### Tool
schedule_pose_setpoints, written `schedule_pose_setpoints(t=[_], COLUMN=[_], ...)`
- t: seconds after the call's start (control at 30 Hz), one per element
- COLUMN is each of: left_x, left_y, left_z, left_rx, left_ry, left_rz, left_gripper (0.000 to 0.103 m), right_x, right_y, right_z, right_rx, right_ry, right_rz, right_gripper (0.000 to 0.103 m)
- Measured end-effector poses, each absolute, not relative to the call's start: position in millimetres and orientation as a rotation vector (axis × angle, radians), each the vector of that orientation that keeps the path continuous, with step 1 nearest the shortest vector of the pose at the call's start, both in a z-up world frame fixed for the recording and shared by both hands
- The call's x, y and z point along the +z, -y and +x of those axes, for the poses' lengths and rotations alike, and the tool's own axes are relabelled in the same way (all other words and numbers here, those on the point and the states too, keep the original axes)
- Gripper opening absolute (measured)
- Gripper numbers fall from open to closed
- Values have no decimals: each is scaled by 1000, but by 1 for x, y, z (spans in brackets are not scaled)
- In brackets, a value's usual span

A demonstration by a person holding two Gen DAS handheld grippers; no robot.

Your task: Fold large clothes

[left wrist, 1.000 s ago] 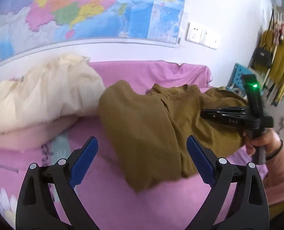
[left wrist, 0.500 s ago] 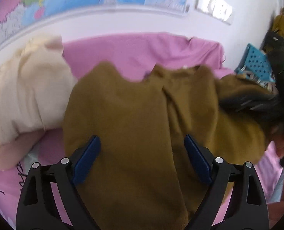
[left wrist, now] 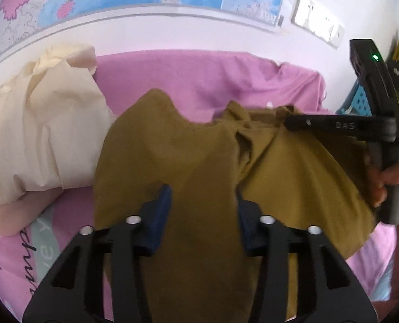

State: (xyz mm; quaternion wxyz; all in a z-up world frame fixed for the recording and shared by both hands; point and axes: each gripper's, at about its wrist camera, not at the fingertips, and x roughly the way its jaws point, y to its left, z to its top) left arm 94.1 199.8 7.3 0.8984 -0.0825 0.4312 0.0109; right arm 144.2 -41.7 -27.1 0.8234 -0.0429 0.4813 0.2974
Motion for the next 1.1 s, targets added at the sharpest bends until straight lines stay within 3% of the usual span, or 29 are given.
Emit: schedule_pose_setpoints(t=[0.07,0.13,0.23,0.3,0.33,0.47,0.67,0.8,0.97,1.1], left_x=[11,9,7,7,6,4,-5,-10,-2,16], left_y=[-196,-196,-198,-200,-202,-204,-205,-206,-200,-201], left_z=[96,97,97,96,97,100,104,101,93,67], left_rx=[81,56,58,72,80,78,85,92,120,98], left_ry=[-859,-872,-888,-885,-895,-908,-931,-936,-905,-821], left_rz=[-134,-161,-164,-151,-151,-150,-139,-131,-87,-109], left_gripper=[46,49,61,67,68,70,74,76,77,85], right_x=[-23,-47,-57,-34,-21,15,-57,-76,-36,-13], right_y=[35,24,38,63,75,134,185,219,220,229], right_z=[141,146,150,142,136,120,147,156,123,98], right_rx=[627,633,637,663,665,591,385,369,347,441], right_ry=[-990,-1098,-1176,-1118,-1070,-963,-1222,-1244,-1082,-1006], right_rz=[-96,-174,-121,-29,-5,24,-69,73,39,92], right_gripper=[3,4,13,45,48,49,45,40,41,51])
